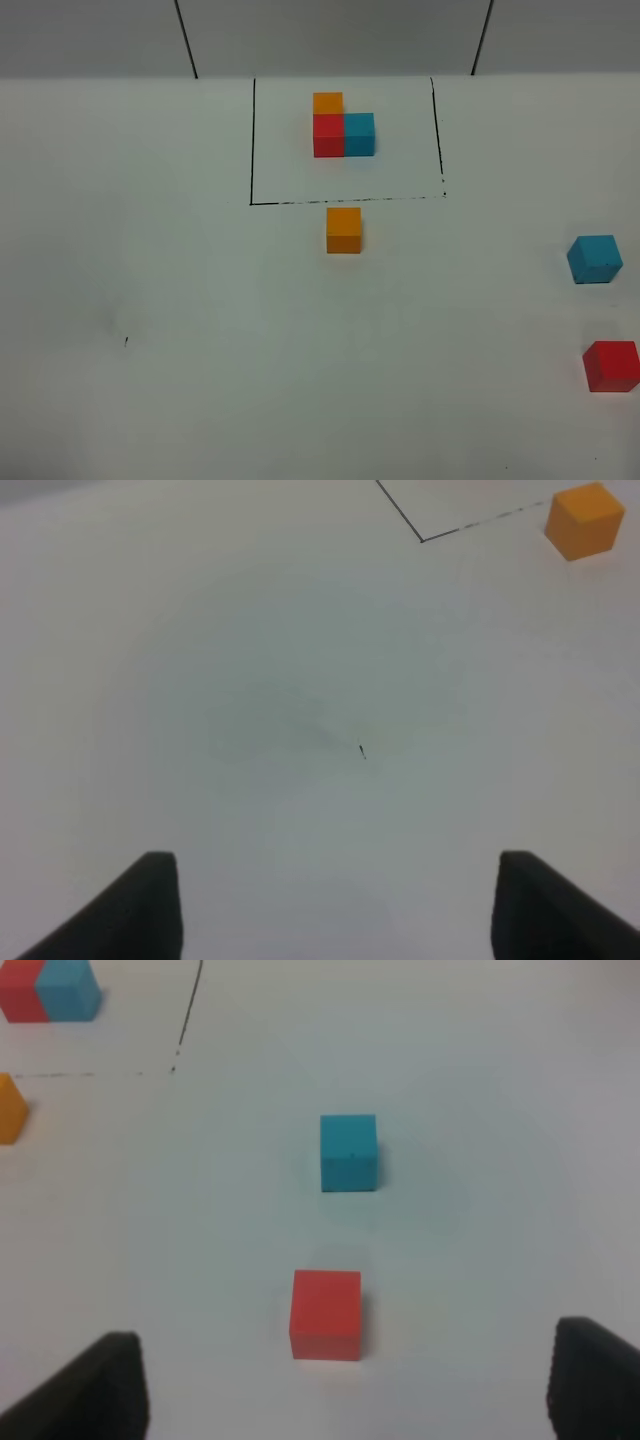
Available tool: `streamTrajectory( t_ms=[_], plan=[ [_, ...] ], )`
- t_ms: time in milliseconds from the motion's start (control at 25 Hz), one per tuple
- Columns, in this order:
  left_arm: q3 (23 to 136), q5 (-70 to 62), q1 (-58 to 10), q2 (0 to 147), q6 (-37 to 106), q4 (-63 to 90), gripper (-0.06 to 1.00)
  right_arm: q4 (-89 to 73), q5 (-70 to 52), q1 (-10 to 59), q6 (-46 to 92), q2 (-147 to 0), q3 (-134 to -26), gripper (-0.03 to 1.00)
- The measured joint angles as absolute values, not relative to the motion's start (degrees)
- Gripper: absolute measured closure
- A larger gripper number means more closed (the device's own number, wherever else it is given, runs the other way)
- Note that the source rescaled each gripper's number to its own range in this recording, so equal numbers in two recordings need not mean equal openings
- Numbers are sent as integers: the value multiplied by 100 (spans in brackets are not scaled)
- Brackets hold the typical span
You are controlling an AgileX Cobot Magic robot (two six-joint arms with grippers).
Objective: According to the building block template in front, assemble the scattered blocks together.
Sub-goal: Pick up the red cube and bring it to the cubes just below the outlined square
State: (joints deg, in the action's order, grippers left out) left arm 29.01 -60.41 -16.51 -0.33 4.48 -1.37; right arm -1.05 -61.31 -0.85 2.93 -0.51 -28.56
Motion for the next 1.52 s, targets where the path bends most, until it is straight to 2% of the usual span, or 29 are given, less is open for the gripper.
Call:
streamTrajectory(
  t_ms=[360, 600, 1520],
  plan=[
    [2901, -6041, -689, -33, 448, -137, 65, -105, -6131, -85, 293, -51, -2856, 33],
    [2901, -6041, -282, -33, 467, -137, 68, -110, -6131, -85, 293, -51, -2856, 33],
    [2901, -6041, -249, -33, 564, -137, 68, -110, -6131, -85, 293, -51, -2856, 33]
  ],
)
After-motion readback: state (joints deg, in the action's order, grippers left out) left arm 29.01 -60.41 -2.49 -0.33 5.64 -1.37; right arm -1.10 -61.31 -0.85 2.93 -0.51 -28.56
